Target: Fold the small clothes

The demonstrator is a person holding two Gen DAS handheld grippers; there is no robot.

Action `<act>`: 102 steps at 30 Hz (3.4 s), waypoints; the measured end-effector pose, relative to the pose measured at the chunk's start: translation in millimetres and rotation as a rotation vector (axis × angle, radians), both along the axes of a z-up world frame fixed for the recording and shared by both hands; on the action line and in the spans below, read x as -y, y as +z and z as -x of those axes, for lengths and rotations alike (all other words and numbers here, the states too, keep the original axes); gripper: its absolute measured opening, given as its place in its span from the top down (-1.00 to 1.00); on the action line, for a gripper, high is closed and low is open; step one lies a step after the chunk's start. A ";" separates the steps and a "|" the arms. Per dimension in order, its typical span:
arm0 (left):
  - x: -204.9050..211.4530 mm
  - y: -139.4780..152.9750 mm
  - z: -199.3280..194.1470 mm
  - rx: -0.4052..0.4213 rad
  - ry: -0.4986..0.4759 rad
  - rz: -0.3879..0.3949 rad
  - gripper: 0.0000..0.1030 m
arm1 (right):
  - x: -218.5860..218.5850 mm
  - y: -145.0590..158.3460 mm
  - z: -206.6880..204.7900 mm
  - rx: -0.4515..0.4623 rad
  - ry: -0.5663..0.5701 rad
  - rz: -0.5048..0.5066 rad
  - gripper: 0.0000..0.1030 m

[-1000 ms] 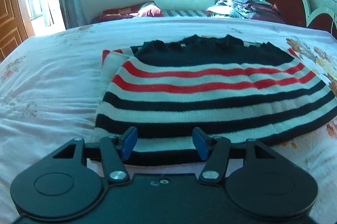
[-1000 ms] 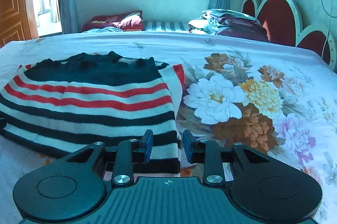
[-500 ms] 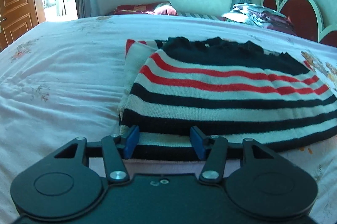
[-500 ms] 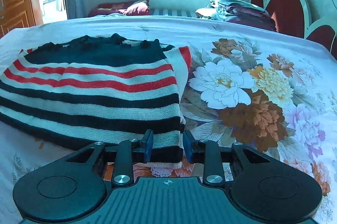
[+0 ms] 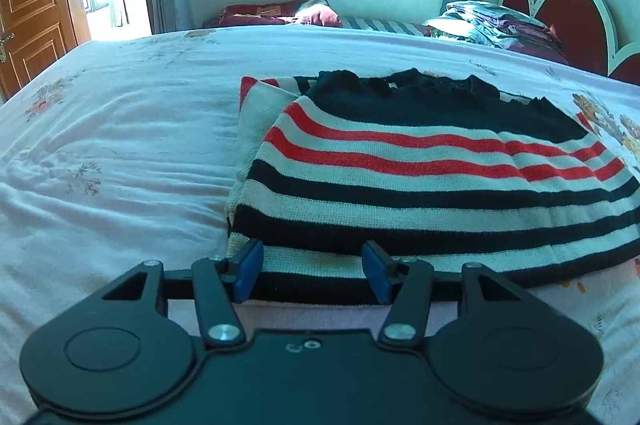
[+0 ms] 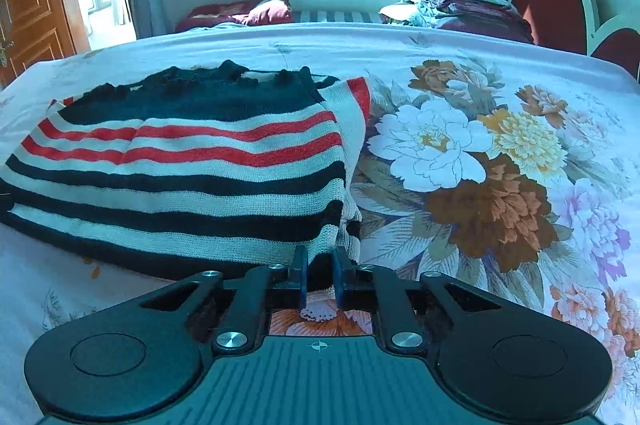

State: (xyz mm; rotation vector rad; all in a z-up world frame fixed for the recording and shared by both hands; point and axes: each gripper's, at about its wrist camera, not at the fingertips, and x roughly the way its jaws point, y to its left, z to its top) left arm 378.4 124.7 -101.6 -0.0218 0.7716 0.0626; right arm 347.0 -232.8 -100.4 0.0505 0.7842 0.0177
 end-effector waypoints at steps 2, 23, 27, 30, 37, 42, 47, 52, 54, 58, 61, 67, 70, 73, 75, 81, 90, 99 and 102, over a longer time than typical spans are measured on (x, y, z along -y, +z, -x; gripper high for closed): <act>-3.3 7.4 8.8 0.032 0.021 0.049 0.07 | 0.0 6.2 2.2 0.014 0.005 -0.008 0.79; -76.5 -60.7 -8.4 0.172 0.416 0.849 0.21 | -64.2 15.8 -69.4 0.022 0.170 -0.174 0.79; -82.3 -64.3 -30.9 0.159 0.429 0.883 0.45 | -91.3 5.1 -107.1 0.004 0.205 -0.180 0.80; -86.8 -65.0 -36.5 0.146 0.419 0.912 0.67 | -109.3 0.6 -125.7 0.000 0.227 -0.177 0.86; -81.5 -67.1 -36.1 0.147 0.394 0.855 0.69 | -152.3 -23.3 -136.4 -0.009 0.302 0.053 0.97; -76.5 -53.2 -34.3 0.161 0.372 0.816 0.69 | -148.8 -24.5 -143.0 -0.034 0.290 0.034 0.97; -62.9 -28.7 -30.1 0.190 0.347 0.758 0.70 | -140.5 -25.4 -143.3 -0.029 0.308 0.008 0.97; -30.6 17.0 -35.9 0.222 0.236 0.657 0.71 | -134.3 -24.2 -141.7 -0.027 0.348 -0.008 0.97; -3.2 40.2 -41.7 0.219 0.166 0.601 0.71 | -122.7 -17.1 -140.5 -0.021 0.336 -0.068 0.97; 73.2 74.8 -57.9 0.166 0.011 0.492 0.71 | -55.3 11.6 -121.6 0.067 0.220 -0.272 0.97; 146.6 77.1 -72.7 0.088 -0.111 0.391 0.71 | 12.5 31.2 -101.8 0.121 0.094 -0.390 0.97; 259.2 19.4 -83.5 -0.221 -0.383 0.305 0.25 | 130.4 40.6 -77.9 0.078 -0.075 -0.665 -0.32; 230.6 43.4 -57.6 -0.084 -0.361 0.377 0.27 | 152.4 48.6 -65.3 0.108 -0.053 -0.688 -0.42; 173.4 59.5 -55.8 0.029 -0.220 0.377 0.31 | 150.4 45.5 -63.0 0.086 -0.014 -0.725 -0.30; 140.0 56.4 -74.0 0.007 -0.127 0.357 0.48 | 137.7 38.1 -66.7 0.048 0.022 -0.745 -0.25; 104.9 14.5 -101.8 -0.123 -0.147 0.404 0.60 | 93.0 -1.2 -91.6 -0.086 0.091 -0.704 -0.12; 104.9 1.1 -98.1 -0.090 -0.149 0.348 0.55 | 42.8 -15.0 -124.4 -0.132 0.192 -0.426 0.45; 145.6 14.7 -109.5 -0.030 -0.271 0.252 0.65 | 50.9 29.9 -99.0 0.091 0.234 -0.191 0.59; 170.0 13.8 -118.4 -0.067 -0.339 0.109 0.65 | 62.4 -10.4 -120.6 -0.057 0.186 -0.247 0.59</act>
